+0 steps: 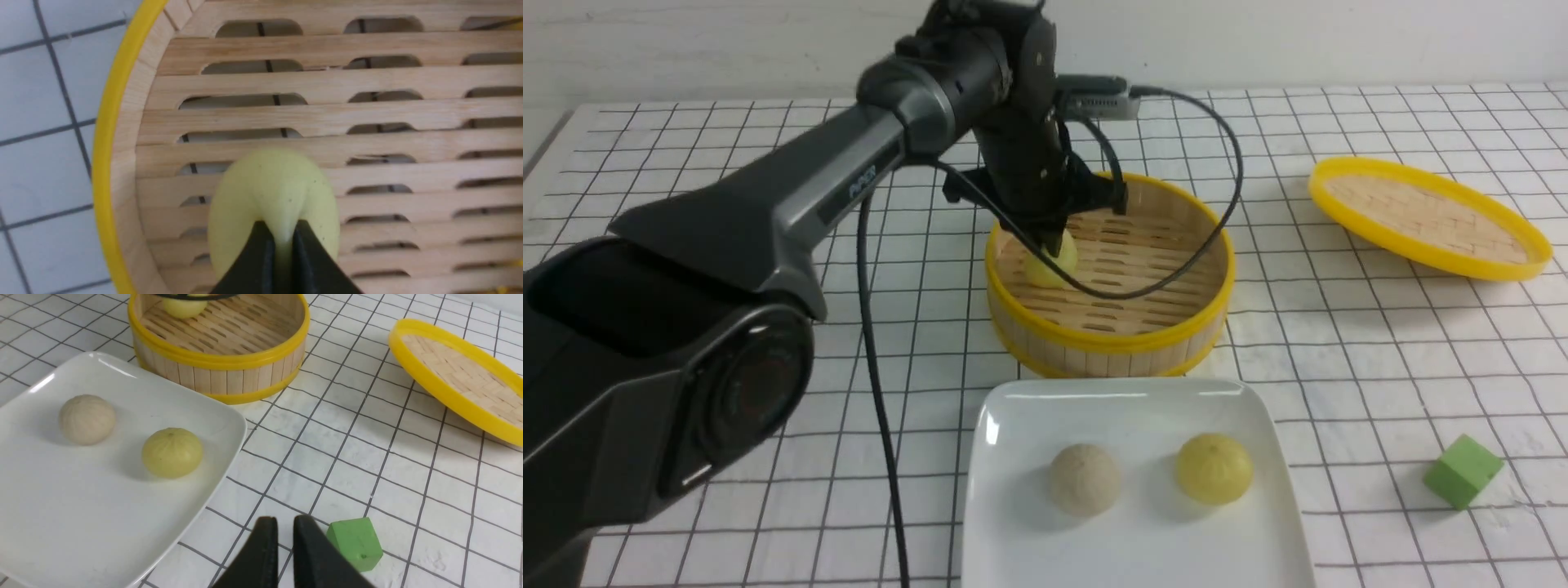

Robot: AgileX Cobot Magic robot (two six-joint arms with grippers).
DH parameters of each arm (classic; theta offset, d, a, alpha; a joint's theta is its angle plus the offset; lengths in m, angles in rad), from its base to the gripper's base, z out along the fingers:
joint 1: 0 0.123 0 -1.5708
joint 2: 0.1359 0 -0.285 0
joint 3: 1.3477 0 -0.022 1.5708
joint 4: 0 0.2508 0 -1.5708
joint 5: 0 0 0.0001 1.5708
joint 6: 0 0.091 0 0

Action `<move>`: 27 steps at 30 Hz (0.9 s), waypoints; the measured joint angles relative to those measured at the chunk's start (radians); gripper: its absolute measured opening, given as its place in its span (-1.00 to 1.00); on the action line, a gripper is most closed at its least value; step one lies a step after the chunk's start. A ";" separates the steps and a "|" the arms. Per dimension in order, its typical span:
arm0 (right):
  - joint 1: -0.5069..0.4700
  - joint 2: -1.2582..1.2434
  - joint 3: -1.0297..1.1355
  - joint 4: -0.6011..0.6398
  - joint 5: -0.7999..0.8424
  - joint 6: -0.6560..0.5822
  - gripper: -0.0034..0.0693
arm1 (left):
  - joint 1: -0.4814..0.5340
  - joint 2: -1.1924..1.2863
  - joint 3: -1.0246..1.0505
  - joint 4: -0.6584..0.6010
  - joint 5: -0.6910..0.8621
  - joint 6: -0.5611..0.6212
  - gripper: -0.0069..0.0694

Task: Put the steamed buns into the plate on the white-black tablecloth.
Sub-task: 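Reach into the bamboo steamer and grasp a bun with the left gripper, then carry the bun from the bamboo steamer to the plate with the left gripper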

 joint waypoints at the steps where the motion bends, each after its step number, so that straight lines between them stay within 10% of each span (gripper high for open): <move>1: 0.000 0.000 0.000 0.000 0.002 0.000 -0.67 | 0.000 -0.037 -0.039 -0.007 0.044 0.014 -0.76; 8: 0.000 -0.002 0.000 0.002 0.006 0.000 -0.66 | -0.001 -0.369 0.011 0.000 0.069 0.038 -0.76; 20: 0.000 -0.003 0.000 0.002 0.007 0.000 -0.64 | -0.237 -0.675 0.925 -0.070 -0.053 -0.055 -0.69; 27: 0.000 -0.003 0.000 0.003 0.007 0.000 -0.64 | -0.320 -0.585 1.094 -0.070 -0.229 -0.186 -0.10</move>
